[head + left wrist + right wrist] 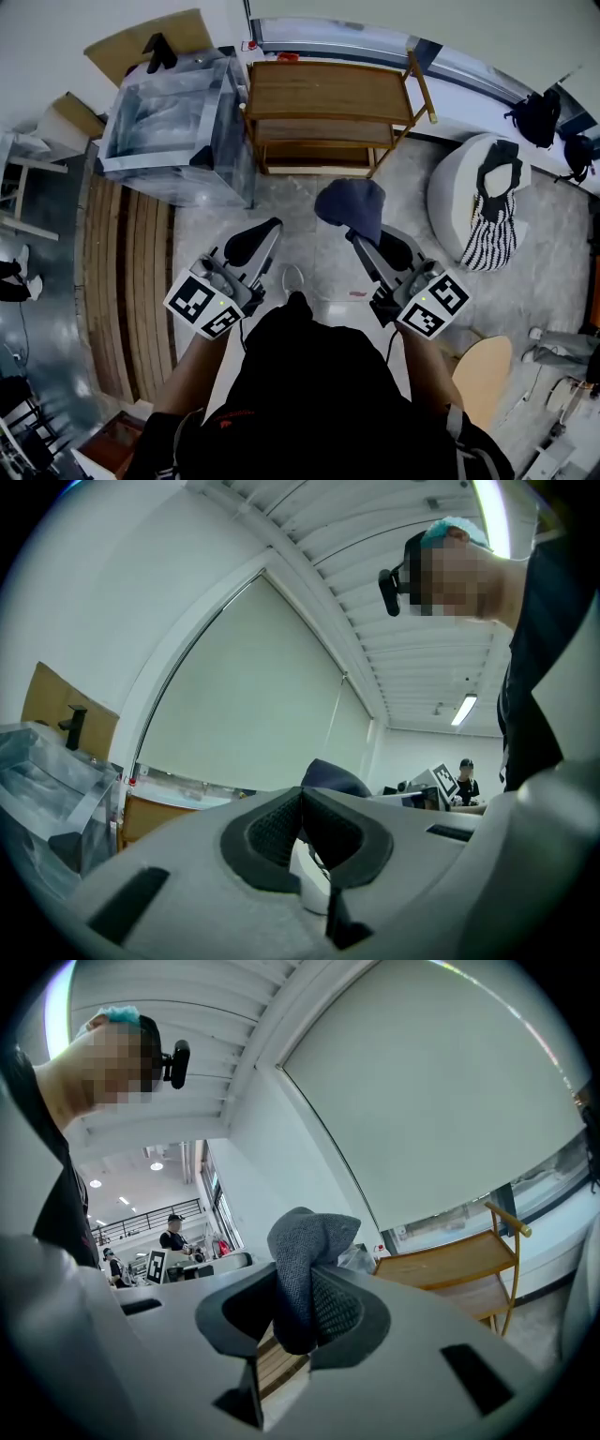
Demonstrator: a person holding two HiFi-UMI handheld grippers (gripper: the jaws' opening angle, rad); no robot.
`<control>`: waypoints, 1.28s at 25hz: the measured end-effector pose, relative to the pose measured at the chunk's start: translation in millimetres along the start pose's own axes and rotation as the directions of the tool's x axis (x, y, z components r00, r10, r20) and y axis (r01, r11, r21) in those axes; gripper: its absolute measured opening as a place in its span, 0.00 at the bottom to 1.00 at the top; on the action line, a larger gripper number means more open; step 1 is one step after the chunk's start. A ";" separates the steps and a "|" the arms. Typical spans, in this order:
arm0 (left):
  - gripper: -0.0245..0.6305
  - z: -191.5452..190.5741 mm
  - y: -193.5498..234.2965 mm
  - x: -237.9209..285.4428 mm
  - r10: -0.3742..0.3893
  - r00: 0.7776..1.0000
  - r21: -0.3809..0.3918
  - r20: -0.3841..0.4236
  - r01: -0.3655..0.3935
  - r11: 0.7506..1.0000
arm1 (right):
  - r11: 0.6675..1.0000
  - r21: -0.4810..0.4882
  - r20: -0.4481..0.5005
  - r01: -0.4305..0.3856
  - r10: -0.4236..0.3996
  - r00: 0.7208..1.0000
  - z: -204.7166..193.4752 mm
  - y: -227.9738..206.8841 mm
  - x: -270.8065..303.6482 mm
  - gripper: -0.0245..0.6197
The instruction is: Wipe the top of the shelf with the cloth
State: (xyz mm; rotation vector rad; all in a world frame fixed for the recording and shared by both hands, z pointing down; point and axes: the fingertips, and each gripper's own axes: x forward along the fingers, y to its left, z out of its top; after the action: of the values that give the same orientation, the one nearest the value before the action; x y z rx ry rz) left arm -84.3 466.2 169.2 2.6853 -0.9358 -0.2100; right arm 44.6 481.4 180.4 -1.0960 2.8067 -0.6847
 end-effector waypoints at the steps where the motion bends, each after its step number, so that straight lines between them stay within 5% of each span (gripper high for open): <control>1: 0.07 2.4 9.5 3.5 -0.002 1.000 0.004 -0.002 0.002 1.000 | 1.000 0.002 -0.002 0.005 -0.005 1.000 1.9 -4.7 8.1 0.17; 13: 0.07 20.7 102.6 22.2 0.000 1.000 -0.012 -0.010 0.000 1.000 | 1.000 0.013 -0.015 0.027 -0.027 1.000 19.8 -42.0 101.1 0.17; 32: 0.07 23.1 173.3 90.9 0.017 0.999 -0.021 -0.045 -0.018 1.000 | 0.999 0.043 -0.016 0.031 -0.031 0.999 45.8 -127.1 161.1 0.17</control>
State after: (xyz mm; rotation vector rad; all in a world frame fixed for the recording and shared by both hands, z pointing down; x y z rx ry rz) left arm -120.1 274.6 198.3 2.6497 -0.9380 -0.1548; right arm 13.9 275.5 210.4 -1.1340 2.7790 -0.7564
